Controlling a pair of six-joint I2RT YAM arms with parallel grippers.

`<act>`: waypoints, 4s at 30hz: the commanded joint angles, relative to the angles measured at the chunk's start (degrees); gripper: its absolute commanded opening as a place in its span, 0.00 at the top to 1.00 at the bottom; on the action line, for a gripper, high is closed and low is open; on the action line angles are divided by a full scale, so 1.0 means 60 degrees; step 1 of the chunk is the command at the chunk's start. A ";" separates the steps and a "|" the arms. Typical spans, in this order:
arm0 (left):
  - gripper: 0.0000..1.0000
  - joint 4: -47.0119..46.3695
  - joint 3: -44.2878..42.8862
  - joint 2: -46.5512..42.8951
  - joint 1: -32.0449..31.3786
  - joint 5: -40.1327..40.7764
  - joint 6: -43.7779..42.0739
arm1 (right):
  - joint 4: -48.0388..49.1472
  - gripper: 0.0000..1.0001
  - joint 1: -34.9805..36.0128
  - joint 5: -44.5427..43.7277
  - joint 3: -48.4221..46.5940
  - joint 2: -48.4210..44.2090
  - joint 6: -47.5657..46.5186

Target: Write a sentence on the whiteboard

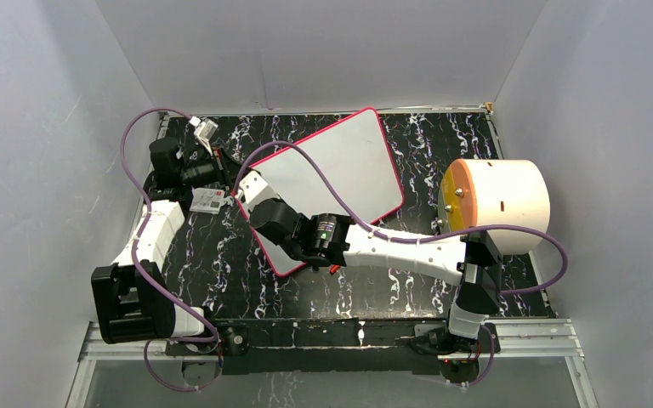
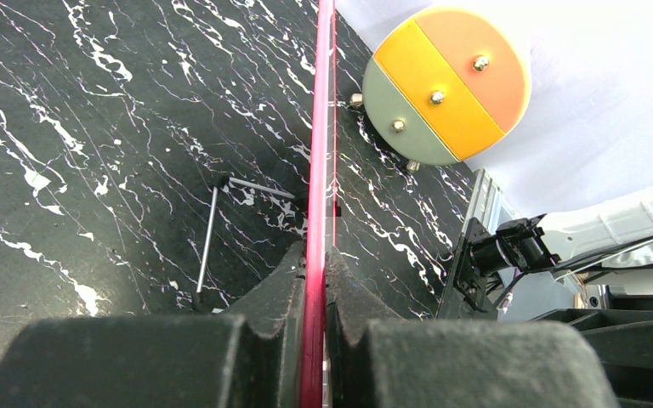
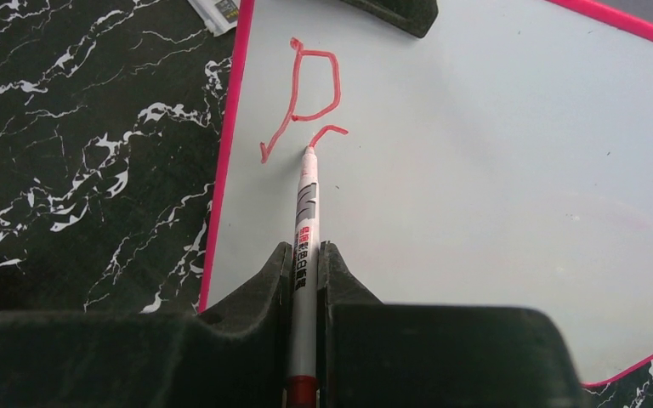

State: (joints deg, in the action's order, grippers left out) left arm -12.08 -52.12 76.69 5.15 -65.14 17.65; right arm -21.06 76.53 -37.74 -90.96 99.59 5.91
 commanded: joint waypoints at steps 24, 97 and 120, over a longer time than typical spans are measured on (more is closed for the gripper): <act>1.00 0.0269 0.0182 0.0267 0.0109 0.0979 -0.0598 | 0.0232 1.00 -0.0044 -0.1084 0.0238 -0.0157 0.0345; 1.00 0.0211 0.0190 0.0216 0.0111 0.0930 -0.0521 | 0.1730 1.00 -0.0084 -0.1222 0.1243 -0.1149 -0.0124; 1.00 0.0211 0.0193 0.0245 0.0110 0.0884 -0.0527 | 0.2031 1.00 -0.0161 -0.1287 0.1229 -0.0944 -0.0268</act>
State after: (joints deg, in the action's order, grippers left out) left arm -13.06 -52.12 77.19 5.39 -65.58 18.48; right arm -11.77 75.83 -43.59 -83.33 94.15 4.51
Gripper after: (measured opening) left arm 0.045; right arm 0.174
